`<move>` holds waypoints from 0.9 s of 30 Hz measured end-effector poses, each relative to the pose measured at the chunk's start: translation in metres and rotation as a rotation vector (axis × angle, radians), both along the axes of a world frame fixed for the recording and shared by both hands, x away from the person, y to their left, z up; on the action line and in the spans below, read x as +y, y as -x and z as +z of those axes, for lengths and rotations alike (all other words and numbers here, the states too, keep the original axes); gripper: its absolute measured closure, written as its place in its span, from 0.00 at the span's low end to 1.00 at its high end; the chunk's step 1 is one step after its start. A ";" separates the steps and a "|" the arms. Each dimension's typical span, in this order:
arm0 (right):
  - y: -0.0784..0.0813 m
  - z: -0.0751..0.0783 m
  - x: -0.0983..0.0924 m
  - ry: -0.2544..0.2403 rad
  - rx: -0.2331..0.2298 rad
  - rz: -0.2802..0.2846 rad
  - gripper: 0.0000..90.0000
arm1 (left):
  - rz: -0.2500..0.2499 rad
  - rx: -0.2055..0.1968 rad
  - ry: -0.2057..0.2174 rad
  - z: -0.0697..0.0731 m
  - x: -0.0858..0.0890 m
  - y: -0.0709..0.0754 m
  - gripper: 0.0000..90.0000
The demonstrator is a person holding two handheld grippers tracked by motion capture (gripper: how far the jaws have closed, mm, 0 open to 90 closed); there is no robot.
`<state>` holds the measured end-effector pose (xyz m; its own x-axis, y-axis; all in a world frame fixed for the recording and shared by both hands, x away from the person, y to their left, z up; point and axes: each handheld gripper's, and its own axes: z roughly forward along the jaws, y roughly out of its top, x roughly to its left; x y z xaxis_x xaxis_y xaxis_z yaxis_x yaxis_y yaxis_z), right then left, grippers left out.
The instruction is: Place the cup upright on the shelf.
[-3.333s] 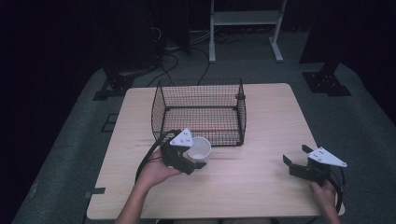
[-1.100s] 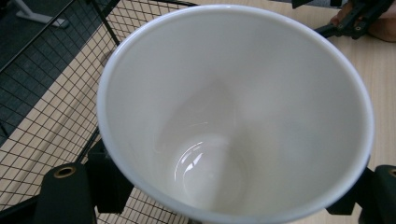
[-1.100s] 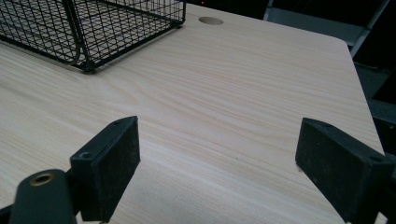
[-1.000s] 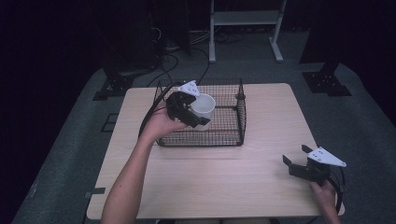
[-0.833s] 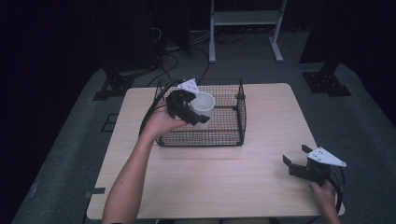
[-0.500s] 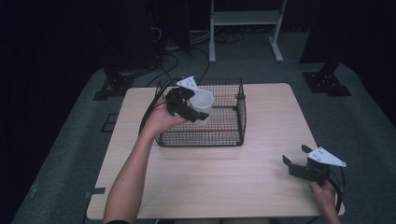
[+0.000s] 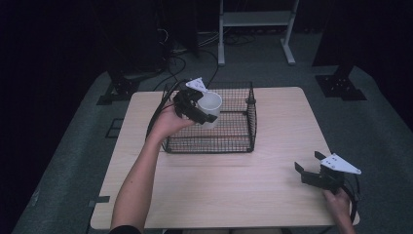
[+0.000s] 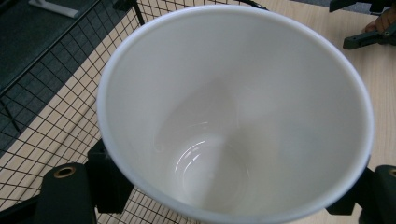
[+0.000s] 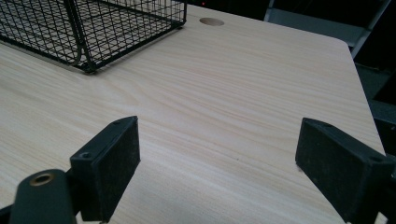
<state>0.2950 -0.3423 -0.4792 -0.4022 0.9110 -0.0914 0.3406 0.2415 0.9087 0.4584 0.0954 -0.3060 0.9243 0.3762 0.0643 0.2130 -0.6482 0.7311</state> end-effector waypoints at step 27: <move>0.000 0.000 0.000 -0.003 0.000 0.003 0.15 | 0.022 0.043 -0.021 -0.024 -0.010 -0.031 0.24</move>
<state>0.2950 -0.3424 -0.4791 -0.4048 0.9101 -0.0885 0.3394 0.2394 0.9096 0.4890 0.0857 -0.3298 0.9180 0.3951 0.0326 0.2582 -0.6583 0.7071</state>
